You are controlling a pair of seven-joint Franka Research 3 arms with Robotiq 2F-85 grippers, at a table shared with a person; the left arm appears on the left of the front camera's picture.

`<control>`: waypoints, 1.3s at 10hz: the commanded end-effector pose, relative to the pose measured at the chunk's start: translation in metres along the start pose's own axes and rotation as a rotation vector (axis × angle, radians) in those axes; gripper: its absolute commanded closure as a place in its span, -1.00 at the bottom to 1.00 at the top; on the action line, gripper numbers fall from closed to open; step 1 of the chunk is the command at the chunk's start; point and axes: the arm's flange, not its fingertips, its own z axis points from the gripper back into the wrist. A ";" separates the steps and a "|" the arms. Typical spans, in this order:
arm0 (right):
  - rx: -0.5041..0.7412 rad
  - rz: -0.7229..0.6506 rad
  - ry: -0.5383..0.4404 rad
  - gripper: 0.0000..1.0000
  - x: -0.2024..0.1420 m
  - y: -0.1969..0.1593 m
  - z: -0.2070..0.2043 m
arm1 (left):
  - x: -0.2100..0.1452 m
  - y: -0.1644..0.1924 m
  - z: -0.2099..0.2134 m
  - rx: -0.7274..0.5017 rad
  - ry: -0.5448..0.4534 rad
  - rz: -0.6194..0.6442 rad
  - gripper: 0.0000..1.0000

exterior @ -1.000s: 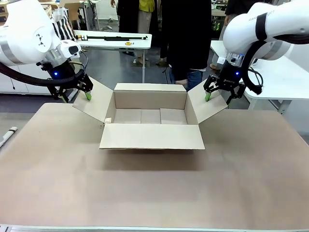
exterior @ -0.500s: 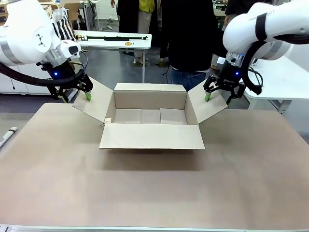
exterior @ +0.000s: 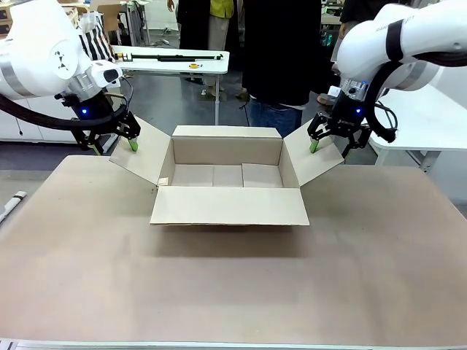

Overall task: Pack the gift set into the box.
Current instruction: Lift both hands away from the flaps of the Package Box.

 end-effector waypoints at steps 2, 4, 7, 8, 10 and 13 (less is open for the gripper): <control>-0.023 -0.023 0.002 -1.00 0.000 0.003 0.005 | -0.001 -0.001 0.002 0.018 0.004 0.010 -1.00; -0.023 -0.023 0.002 -1.00 0.000 0.003 0.005 | -0.001 -0.001 0.002 0.018 0.004 0.010 -1.00; -0.023 -0.023 0.002 -1.00 0.000 0.003 0.005 | -0.001 -0.001 0.002 0.018 0.004 0.010 -1.00; -0.023 -0.023 0.002 -1.00 0.000 0.003 0.005 | -0.001 -0.001 0.002 0.018 0.004 0.010 -1.00; -0.023 -0.023 0.002 -1.00 0.000 0.003 0.005 | -0.001 -0.001 0.002 0.018 0.004 0.010 -1.00; -0.023 -0.023 0.002 -1.00 0.000 0.003 0.005 | -0.001 -0.001 0.002 0.018 0.004 0.010 -1.00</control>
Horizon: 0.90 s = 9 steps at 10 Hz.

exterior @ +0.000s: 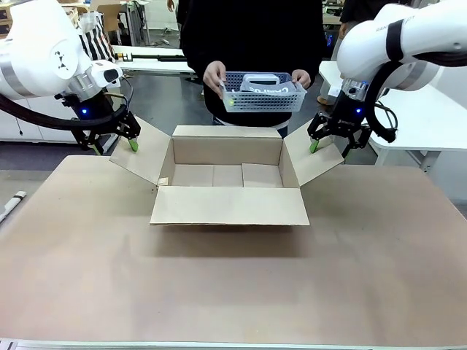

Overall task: Pack the gift set into the box.
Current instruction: Lift both hands away from the flaps of the Package Box.

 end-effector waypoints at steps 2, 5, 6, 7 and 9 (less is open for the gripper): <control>-0.023 -0.022 0.002 -1.00 0.000 0.003 0.005 | -0.001 -0.001 0.002 0.018 0.004 0.010 -1.00; -0.023 -0.022 0.002 -1.00 0.000 0.003 0.005 | -0.001 -0.001 0.002 0.018 0.004 0.010 -1.00; -0.023 -0.022 0.002 -1.00 0.000 0.003 0.005 | -0.001 -0.001 0.002 0.018 0.004 0.010 -1.00; -0.023 -0.022 0.002 -1.00 0.000 0.003 0.005 | -0.001 -0.001 0.002 0.018 0.004 0.010 -1.00; -0.023 -0.022 0.002 -1.00 0.000 0.003 0.005 | -0.001 -0.001 0.002 0.018 0.004 0.010 -1.00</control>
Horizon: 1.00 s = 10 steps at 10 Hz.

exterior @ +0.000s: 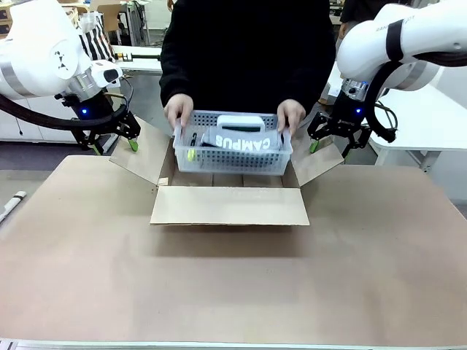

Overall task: Pack the gift set into the box.
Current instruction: Lift both hands away from the flaps of the Package Box.

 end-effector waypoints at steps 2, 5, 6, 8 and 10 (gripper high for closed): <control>-0.023 -0.022 0.002 -1.00 0.000 0.003 0.005 | -0.001 -0.001 0.002 0.018 0.004 0.010 -1.00; -0.023 -0.022 0.002 -1.00 0.000 0.003 0.005 | -0.001 -0.001 0.002 0.018 0.004 0.010 -1.00; -0.023 -0.022 0.002 -1.00 0.000 0.003 0.005 | -0.001 -0.001 0.002 0.018 0.004 0.010 -1.00; -0.023 -0.022 0.002 -1.00 0.000 0.003 0.005 | -0.001 -0.001 0.002 0.018 0.004 0.010 -1.00; -0.023 -0.022 0.002 -1.00 0.000 0.003 0.005 | -0.001 -0.001 0.002 0.018 0.004 0.010 -1.00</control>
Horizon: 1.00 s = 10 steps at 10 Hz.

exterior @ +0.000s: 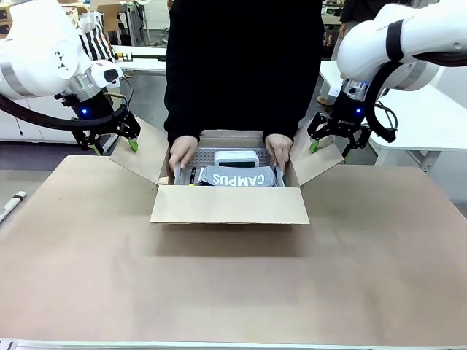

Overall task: Pack the gift set into the box.
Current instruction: Lift both hands away from the flaps of the Package Box.

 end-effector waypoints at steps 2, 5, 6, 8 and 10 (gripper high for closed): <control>-0.023 -0.022 0.002 -1.00 0.000 0.003 0.005 | -0.001 -0.001 0.002 0.018 0.004 0.010 -1.00; -0.023 -0.022 0.002 -1.00 0.000 0.003 0.005 | -0.001 -0.001 0.002 0.018 0.004 0.010 -1.00; -0.023 -0.022 0.002 -1.00 0.000 0.003 0.005 | -0.001 -0.001 0.002 0.018 0.004 0.010 -1.00; -0.023 -0.022 0.002 -1.00 0.000 0.003 0.005 | -0.001 -0.001 0.002 0.018 0.004 0.010 -1.00; -0.023 -0.022 0.002 -1.00 0.000 0.003 0.005 | -0.001 -0.001 0.002 0.018 0.004 0.010 -1.00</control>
